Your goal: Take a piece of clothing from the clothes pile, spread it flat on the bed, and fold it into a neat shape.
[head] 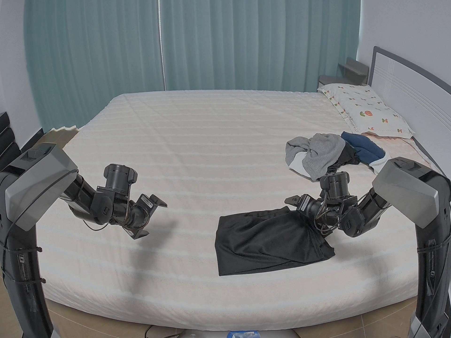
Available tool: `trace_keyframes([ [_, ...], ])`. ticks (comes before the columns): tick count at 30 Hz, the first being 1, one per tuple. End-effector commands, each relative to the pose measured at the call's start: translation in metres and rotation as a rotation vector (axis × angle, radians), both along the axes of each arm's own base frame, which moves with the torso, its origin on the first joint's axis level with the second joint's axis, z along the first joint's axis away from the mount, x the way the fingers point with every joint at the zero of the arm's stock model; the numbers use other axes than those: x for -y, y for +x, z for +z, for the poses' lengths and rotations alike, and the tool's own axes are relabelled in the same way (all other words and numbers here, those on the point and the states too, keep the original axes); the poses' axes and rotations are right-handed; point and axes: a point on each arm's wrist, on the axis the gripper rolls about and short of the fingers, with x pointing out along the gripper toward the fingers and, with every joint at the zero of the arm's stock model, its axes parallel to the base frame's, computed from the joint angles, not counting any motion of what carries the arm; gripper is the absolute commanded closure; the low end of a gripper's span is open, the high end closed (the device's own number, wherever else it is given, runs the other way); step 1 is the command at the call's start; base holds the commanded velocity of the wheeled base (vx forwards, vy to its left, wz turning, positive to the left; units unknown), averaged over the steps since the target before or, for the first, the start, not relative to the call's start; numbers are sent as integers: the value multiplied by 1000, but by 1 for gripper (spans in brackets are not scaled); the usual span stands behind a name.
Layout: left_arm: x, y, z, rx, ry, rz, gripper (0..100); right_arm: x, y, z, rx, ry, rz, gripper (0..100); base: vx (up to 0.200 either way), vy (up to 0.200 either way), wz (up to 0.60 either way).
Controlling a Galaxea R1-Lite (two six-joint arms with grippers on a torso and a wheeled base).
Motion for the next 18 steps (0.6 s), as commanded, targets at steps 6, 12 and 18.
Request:
trace_keyframes([
  [6,1,0,-2,-3,2,-1,0,32,5,-5,-20,15,-70,0,0,0,0],
  [12,1,0,-2,-3,2,-1,0,30,6,1,18,64,-86,0,0,0,0],
  [18,1,0,-2,-3,3,-2,0,26,-4,29,80,89,-68,0,0,0,0],
])
